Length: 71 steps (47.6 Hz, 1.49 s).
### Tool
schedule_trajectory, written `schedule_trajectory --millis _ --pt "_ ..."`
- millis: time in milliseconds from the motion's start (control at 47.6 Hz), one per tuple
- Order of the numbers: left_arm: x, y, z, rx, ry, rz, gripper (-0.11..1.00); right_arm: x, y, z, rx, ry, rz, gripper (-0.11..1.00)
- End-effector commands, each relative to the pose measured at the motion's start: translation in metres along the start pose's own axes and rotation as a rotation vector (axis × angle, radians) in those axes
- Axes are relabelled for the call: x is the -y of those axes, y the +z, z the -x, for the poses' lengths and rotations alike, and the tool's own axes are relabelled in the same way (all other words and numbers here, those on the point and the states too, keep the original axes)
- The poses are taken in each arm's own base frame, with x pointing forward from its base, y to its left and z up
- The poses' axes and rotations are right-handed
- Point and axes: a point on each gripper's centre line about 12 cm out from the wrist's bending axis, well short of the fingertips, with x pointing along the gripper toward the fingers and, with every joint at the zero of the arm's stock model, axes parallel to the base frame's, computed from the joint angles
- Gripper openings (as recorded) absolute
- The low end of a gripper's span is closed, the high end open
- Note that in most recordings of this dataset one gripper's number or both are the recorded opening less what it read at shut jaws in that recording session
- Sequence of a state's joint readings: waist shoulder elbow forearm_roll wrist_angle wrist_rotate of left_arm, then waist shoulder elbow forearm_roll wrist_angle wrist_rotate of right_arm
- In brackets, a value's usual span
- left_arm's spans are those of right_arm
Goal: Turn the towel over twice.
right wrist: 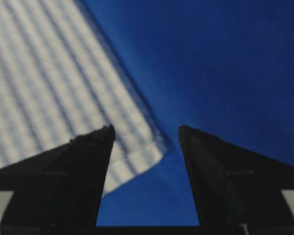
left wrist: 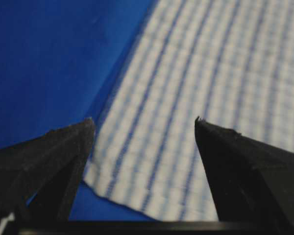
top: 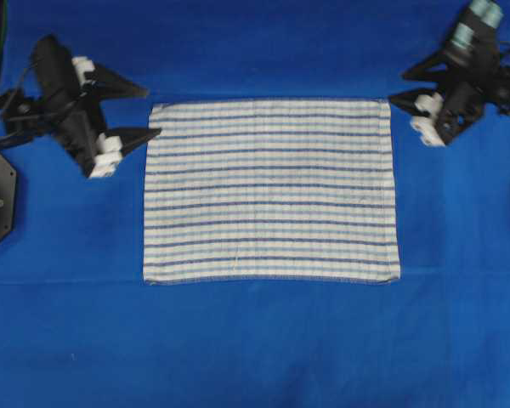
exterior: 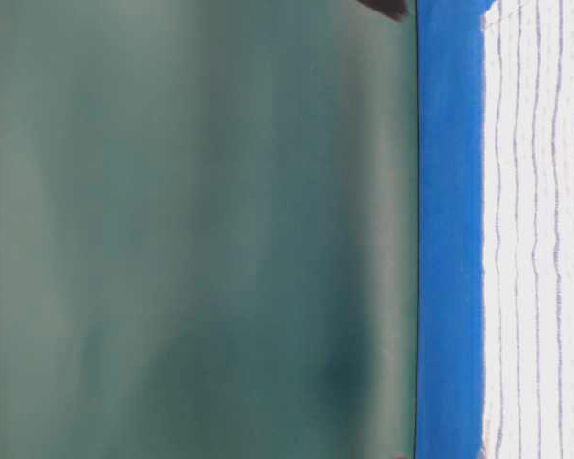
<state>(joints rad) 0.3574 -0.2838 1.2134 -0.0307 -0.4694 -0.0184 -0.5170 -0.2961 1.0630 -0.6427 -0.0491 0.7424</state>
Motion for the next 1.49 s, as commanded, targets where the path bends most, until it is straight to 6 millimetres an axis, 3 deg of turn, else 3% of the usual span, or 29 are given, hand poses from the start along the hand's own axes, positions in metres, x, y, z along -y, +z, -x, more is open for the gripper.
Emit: schedule_trajectory --millis 0,252,399,693,777,966,1029,1238,1469 --pt "-0.01 -0.002 -0.015 -0.011 0.032 0.012 0.79 0.006 0.005 -0.016 -0.026 -0.016 -0.002 0.64" --pt "-0.025 -0.033 -0.046 -0.089 0.081 0.034 0.78 0.015 -0.01 -0.05 -0.14 -0.04 -0.005 0.64" --pt "-0.032 -0.045 -0.052 -0.131 0.1 0.046 0.77 0.016 -0.016 -0.052 -0.157 -0.04 -0.006 0.64" --pt "-0.035 -0.044 -0.055 -0.134 0.11 0.058 0.66 0.016 -0.025 -0.051 -0.184 -0.042 -0.007 0.62" --pt "-0.036 -0.045 -0.056 -0.155 0.111 0.066 0.52 0.016 -0.026 -0.052 -0.186 -0.04 -0.005 0.54" --pt "-0.033 -0.051 -0.056 -0.212 0.103 0.064 0.1 0.014 -0.025 -0.052 -0.182 -0.035 -0.001 0.05" --pt "-0.03 -0.051 -0.056 -0.217 0.094 0.059 0.02 0.014 -0.025 -0.052 -0.178 -0.032 -0.001 0.04" --pt "-0.028 -0.048 -0.054 -0.218 0.09 0.047 0.02 0.014 -0.023 -0.052 -0.171 -0.03 -0.004 0.04" --pt "-0.033 -0.015 -0.045 -0.133 0.1 0.037 0.02 0.019 -0.001 -0.043 -0.11 -0.055 -0.014 0.04"
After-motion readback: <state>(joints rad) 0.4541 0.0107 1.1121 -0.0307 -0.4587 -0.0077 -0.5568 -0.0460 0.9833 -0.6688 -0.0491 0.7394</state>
